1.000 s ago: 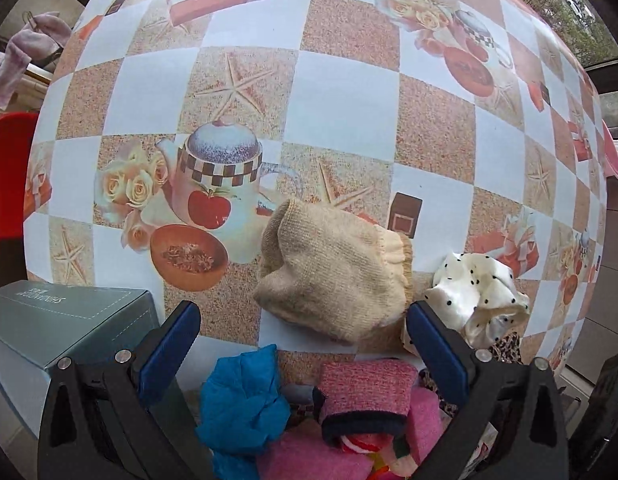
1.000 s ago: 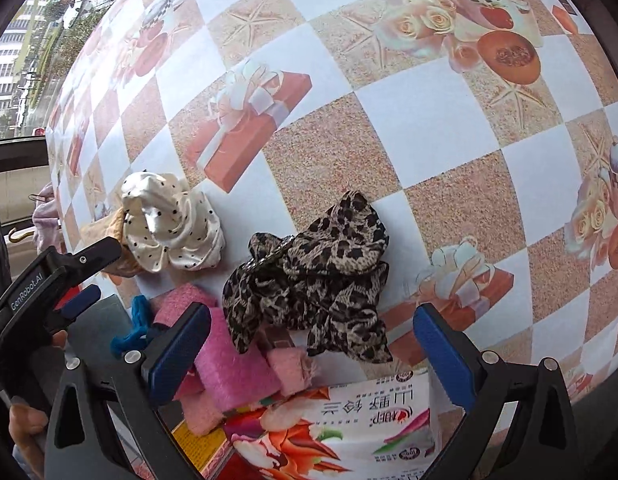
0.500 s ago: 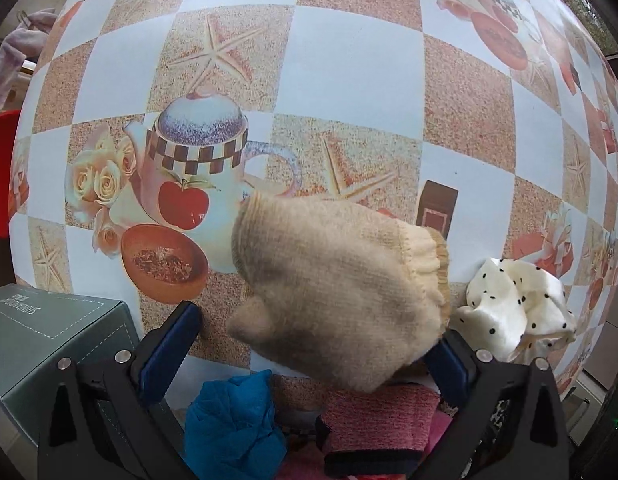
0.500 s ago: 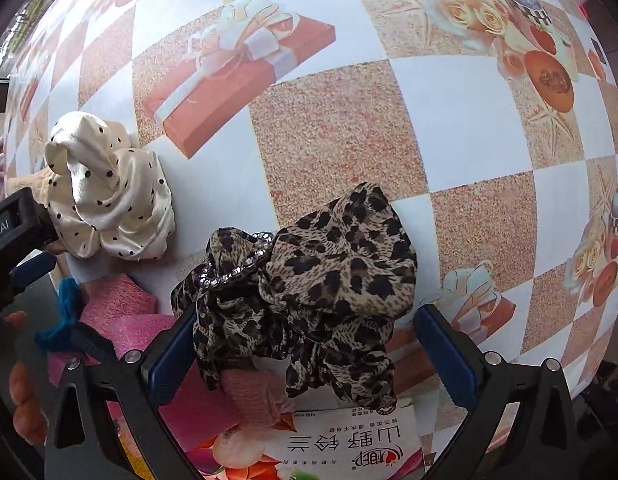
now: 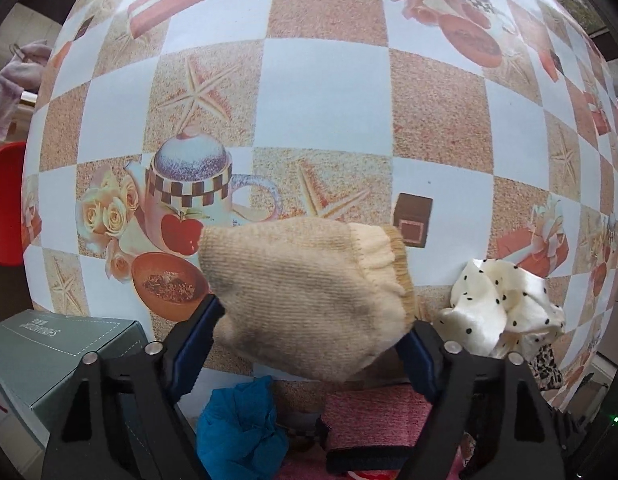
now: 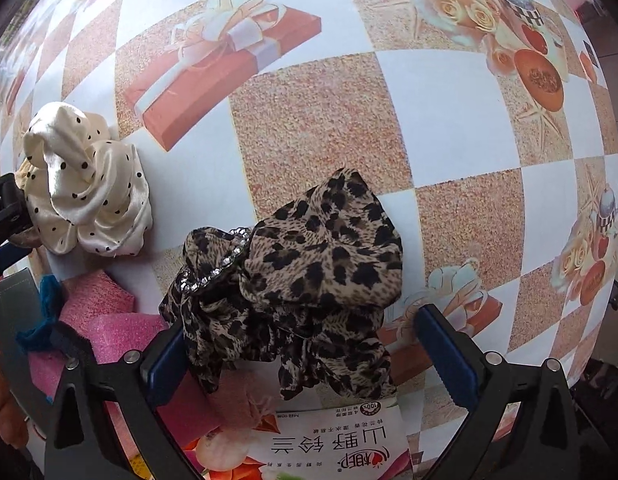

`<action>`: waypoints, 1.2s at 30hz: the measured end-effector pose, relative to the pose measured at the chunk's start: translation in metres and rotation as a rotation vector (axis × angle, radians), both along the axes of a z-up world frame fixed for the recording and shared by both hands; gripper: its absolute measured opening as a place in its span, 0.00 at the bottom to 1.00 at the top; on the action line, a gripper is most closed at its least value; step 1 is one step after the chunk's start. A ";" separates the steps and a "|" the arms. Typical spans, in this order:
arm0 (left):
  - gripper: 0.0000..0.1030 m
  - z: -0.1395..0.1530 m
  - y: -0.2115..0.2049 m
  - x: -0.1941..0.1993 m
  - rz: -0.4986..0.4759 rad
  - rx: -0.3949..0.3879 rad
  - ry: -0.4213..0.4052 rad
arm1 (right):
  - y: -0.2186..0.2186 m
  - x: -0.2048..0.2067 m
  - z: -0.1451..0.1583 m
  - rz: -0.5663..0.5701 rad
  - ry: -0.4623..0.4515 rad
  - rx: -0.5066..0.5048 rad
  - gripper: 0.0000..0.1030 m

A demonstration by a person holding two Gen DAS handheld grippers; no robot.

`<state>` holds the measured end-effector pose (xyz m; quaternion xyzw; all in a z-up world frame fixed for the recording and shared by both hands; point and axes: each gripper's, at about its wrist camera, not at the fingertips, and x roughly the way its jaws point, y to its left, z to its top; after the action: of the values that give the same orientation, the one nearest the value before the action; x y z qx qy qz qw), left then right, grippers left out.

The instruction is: Organize soft objects

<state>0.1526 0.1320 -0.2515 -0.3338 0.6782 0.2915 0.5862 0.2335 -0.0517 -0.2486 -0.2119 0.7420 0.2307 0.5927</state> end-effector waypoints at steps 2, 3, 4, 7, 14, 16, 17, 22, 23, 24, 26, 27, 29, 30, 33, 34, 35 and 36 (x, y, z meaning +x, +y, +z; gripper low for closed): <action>0.54 0.005 0.000 0.002 -0.010 0.022 -0.012 | -0.006 -0.004 0.004 -0.013 -0.020 0.001 0.81; 0.39 0.008 0.001 0.004 -0.022 0.034 -0.021 | -0.009 -0.005 0.009 -0.013 -0.028 0.011 0.65; 0.35 0.010 0.002 0.005 -0.034 0.038 -0.031 | -0.012 -0.007 0.014 -0.006 -0.039 0.025 0.55; 0.32 0.020 0.004 0.005 -0.044 0.050 -0.070 | -0.021 -0.008 0.025 0.004 -0.025 0.099 0.34; 0.32 0.060 -0.009 -0.002 -0.097 0.084 -0.144 | -0.049 0.004 0.047 -0.051 -0.008 0.195 0.30; 0.32 0.072 -0.016 -0.002 -0.117 0.089 -0.166 | -0.056 0.006 0.054 -0.061 -0.006 0.212 0.30; 0.32 0.078 -0.020 -0.003 -0.127 0.092 -0.175 | -0.059 0.011 0.055 -0.066 -0.007 0.219 0.30; 0.32 0.104 -0.054 -0.010 -0.166 0.086 -0.232 | -0.084 0.019 0.071 -0.123 -0.006 0.249 0.30; 0.32 0.108 -0.060 -0.011 -0.172 0.083 -0.240 | -0.087 0.021 0.077 -0.135 -0.007 0.253 0.30; 0.32 0.114 -0.069 -0.018 -0.177 0.080 -0.247 | -0.093 0.021 0.080 -0.145 -0.010 0.259 0.30; 0.32 0.124 -0.081 -0.014 -0.195 0.082 -0.257 | -0.105 0.022 0.086 -0.158 -0.016 0.271 0.30; 0.32 0.128 -0.088 -0.014 -0.205 0.084 -0.260 | -0.111 0.022 0.089 -0.163 -0.019 0.278 0.30; 0.32 0.135 -0.099 -0.011 -0.219 0.083 -0.270 | -0.121 0.033 0.095 -0.172 -0.023 0.293 0.30; 0.32 0.141 -0.105 -0.013 -0.225 0.084 -0.274 | -0.126 0.034 0.097 -0.176 -0.025 0.298 0.30; 0.32 0.148 -0.116 -0.015 -0.227 0.081 -0.281 | -0.131 0.039 0.092 -0.183 0.008 0.319 0.32; 0.32 0.150 -0.119 -0.016 -0.226 0.079 -0.282 | -0.131 0.041 0.089 -0.178 0.020 0.326 0.33; 0.32 0.152 -0.122 -0.017 -0.225 0.080 -0.283 | -0.130 0.042 0.087 -0.163 0.023 0.323 0.50; 0.32 0.154 -0.124 -0.017 -0.226 0.082 -0.282 | -0.127 0.043 0.086 -0.143 0.013 0.311 0.76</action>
<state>0.1351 0.0082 -0.0973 -0.2690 0.6099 0.2016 0.7176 0.2764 -0.1782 -0.1628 -0.0628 0.7143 0.3016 0.6284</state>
